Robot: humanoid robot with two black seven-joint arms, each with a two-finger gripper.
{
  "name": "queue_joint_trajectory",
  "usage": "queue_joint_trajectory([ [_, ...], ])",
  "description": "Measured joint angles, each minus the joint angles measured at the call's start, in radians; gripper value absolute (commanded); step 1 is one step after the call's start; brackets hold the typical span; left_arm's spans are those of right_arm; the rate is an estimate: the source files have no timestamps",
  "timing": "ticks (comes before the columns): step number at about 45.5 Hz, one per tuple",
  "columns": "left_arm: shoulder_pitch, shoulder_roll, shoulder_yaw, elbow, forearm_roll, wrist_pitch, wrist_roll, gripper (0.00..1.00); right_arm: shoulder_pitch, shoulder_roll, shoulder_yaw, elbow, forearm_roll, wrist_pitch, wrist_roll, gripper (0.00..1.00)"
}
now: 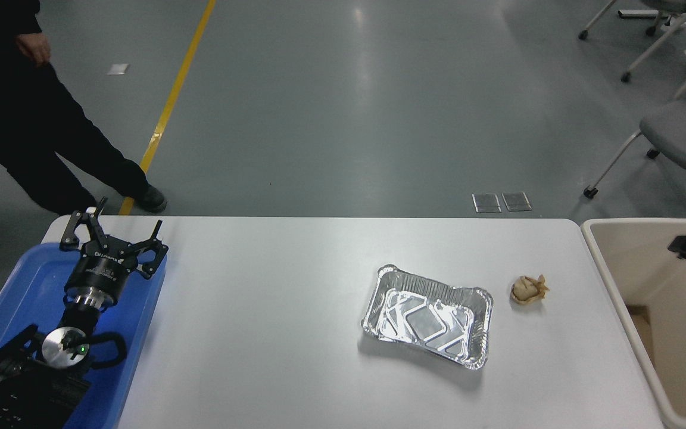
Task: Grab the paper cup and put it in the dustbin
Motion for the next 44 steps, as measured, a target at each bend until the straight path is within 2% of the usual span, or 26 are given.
queue_joint_trajectory([
  [5, 0.000, 0.000, 0.000, 0.000, 0.000, 0.000, 0.000, 0.99, 0.123, 0.027, -0.064, 0.089, 0.001, 0.085, 0.000, 1.00],
  [15, 0.000, 0.000, 0.000, 0.000, -0.001, 0.000, 0.000, 0.99, 0.387, 0.109, -0.128, 0.197, 0.005, 0.441, 0.001, 1.00],
  [22, 0.001, 0.000, -0.001, 0.000, -0.001, 0.000, 0.000, 0.99, 0.545, 0.175, -0.142, 0.235, 0.012, 0.605, 0.002, 1.00],
  [31, 0.001, 0.000, -0.001, 0.000, -0.001, 0.000, -0.001, 0.99, 0.703, 0.280, -0.147, 0.283, 0.018, 0.696, 0.003, 1.00],
  [44, 0.001, 0.000, -0.001, 0.000, -0.001, 0.000, -0.002, 0.99, 0.841, 0.378, -0.121, 0.311, 0.021, 0.738, 0.008, 1.00],
])
